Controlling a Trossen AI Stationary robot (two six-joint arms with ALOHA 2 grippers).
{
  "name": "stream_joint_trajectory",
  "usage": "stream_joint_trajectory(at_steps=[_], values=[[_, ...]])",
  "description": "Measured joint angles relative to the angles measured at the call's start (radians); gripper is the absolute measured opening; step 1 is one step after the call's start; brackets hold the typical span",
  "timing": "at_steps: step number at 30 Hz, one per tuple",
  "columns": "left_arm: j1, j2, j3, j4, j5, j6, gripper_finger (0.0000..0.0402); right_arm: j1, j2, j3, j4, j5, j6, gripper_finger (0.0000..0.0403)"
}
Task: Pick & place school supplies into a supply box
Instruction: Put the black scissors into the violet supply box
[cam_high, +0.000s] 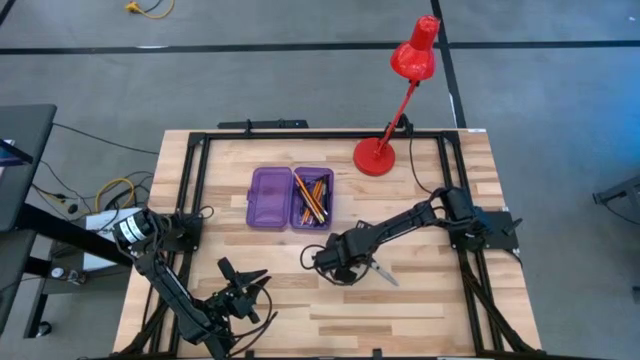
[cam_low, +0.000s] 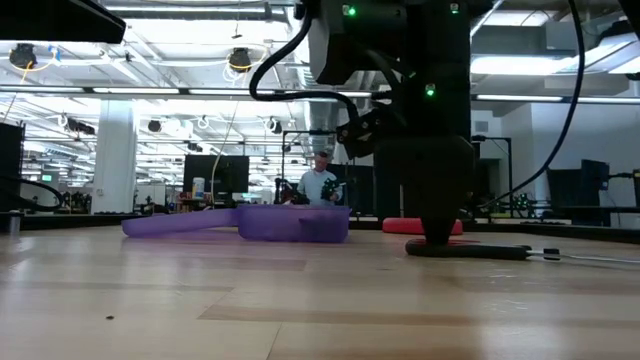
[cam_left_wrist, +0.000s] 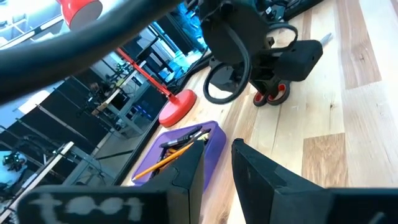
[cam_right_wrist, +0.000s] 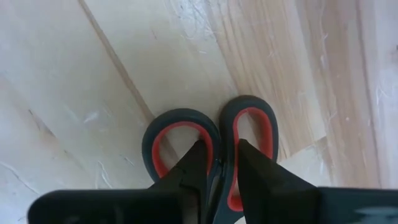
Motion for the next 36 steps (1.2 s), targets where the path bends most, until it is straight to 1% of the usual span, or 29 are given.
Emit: stream_joint_trajectory(at_steps=[6, 10, 12, 16, 21, 28, 34, 36], values=[[0.000, 0.000, 0.000, 0.000, -0.004, 0.000, 0.0073, 0.014, 0.006, 0.047, -0.047, 0.032, 0.007, 0.0047], [0.000, 0.000, 0.000, 0.000, -0.004, 0.000, 0.0073, 0.012, 0.010, 0.079, -0.083, 0.078, 0.005, 0.0042], [0.000, 0.000, 0.000, 0.000, -0.004, 0.000, 0.0073, 0.008, 0.010, 0.093, -0.098, 0.089, 0.007, 0.0034], [0.000, 0.000, 0.000, 0.000, -0.006, 0.003, 0.0073, 0.001, 0.010, 0.112, -0.108, 0.093, 0.007, 0.0003], [0.000, 0.000, 0.000, 0.000, -0.007, 0.009, 0.0073, -0.014, 0.010, 0.116, -0.112, 0.042, 0.018, 0.0011], [0.000, 0.000, 0.000, -0.001, -0.006, 0.010, 0.0073, -0.031, 0.008, 0.117, -0.116, 0.027, 0.025, 0.0017], [0.000, 0.000, 0.000, 0.000, -0.006, 0.010, 0.0073, -0.030, 0.007, 0.118, -0.108, -0.038, -0.023, 0.0018], [0.000, 0.000, 0.000, 0.000, -0.006, 0.010, 0.0073, -0.029, 0.007, 0.118, -0.106, -0.045, -0.034, 0.0018]])
